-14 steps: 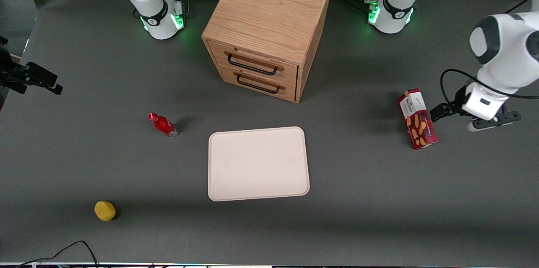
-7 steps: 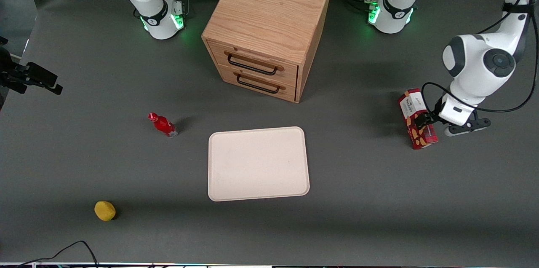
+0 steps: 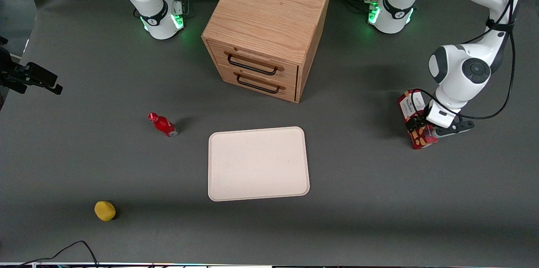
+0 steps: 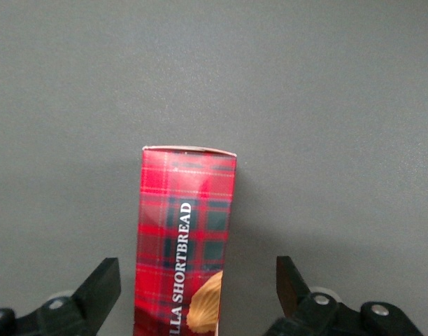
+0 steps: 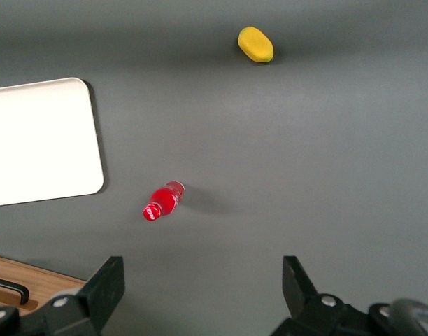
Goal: Place red cookie box on tray
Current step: 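Close the left gripper on the end of the red cookie box, then lift the red cookie box upright with the left gripper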
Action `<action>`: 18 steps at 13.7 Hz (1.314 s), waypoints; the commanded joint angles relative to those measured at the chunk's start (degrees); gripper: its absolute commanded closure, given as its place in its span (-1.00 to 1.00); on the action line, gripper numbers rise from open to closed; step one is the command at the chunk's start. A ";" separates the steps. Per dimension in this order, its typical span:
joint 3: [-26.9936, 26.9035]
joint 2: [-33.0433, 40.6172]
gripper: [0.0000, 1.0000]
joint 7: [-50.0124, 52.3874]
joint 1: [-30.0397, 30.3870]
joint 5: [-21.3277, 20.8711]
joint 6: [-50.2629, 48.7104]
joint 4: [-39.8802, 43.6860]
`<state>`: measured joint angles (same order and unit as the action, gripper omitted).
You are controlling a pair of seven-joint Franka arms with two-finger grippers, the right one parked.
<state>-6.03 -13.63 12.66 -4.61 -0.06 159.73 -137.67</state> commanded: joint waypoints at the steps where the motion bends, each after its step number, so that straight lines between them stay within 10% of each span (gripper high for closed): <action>1: -0.21 0.80 -0.61 1.66 -0.49 -0.56 0.93 -1.11; 8: -0.21 2.20 0.81 1.75 -0.49 -0.56 -0.29 -1.11; 14: 1.19 14.48 0.81 3.06 -0.49 -0.56 -23.26 4.06; 18: 3.22 18.38 0.79 3.77 -0.57 -0.47 -54.45 22.48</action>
<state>-3.11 4.18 15.10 -4.70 -0.05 117.11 -124.12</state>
